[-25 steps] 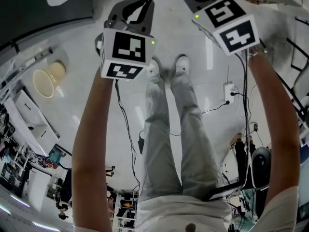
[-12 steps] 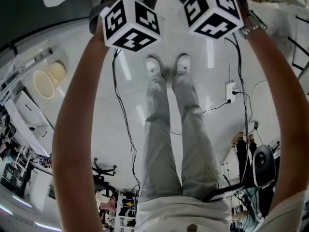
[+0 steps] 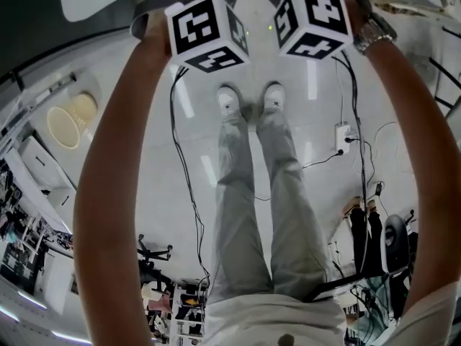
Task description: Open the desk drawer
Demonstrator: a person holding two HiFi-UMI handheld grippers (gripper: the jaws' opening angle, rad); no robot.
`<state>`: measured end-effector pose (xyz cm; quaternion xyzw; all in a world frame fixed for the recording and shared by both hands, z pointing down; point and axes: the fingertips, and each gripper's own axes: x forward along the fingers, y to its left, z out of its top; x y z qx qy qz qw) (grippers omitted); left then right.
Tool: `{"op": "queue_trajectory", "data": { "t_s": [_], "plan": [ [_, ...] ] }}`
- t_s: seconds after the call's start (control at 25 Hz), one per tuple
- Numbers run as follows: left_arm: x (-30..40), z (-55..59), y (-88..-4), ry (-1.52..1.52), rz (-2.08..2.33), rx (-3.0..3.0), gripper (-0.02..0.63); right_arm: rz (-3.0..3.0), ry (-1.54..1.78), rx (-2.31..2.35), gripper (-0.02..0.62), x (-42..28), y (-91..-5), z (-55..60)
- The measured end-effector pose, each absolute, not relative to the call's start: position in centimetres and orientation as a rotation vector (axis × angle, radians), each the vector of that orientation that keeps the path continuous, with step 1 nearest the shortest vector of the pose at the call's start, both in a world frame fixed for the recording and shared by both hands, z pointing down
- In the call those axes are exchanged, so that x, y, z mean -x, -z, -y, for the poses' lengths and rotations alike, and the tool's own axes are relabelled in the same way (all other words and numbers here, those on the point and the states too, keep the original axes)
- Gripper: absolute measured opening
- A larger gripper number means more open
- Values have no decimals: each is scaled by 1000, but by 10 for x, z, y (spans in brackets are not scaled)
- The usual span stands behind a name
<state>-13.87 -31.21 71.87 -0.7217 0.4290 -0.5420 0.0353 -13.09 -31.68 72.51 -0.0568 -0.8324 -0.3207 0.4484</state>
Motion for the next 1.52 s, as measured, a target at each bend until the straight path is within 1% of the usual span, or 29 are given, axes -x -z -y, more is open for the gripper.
{"op": "queue_trajectory", "data": {
  "t_s": [0.16, 0.2, 0.24, 0.28, 0.32, 0.36, 0.72, 1.52],
  "plan": [
    [136, 318, -723, 1699, -1265, 2157, 147, 2032, 891, 150, 150, 133, -727, 322],
    [137, 320, -724, 1705, -1254, 2130, 146, 2026, 928, 138, 140, 134, -727, 324],
    [138, 321, -724, 1708, -1250, 2100, 129, 2021, 963, 121, 111, 135, -726, 327],
    [139, 322, -723, 1710, -1254, 2069, 99, 2017, 991, 102, 75, 137, -724, 328],
    [140, 323, -720, 1709, -1266, 2045, 54, 2014, 1008, 86, 48, 137, -722, 330],
    [140, 324, -719, 1709, -1278, 2030, 37, 2012, 1015, 77, 48, 137, -721, 330],
    [141, 325, -717, 1699, -1312, 2011, 34, 1984, 1051, 75, 38, 133, -722, 330],
    [131, 302, -718, 1698, -1371, 2057, 34, 1999, 986, 43, 40, 121, -723, 307]
  ]
}}
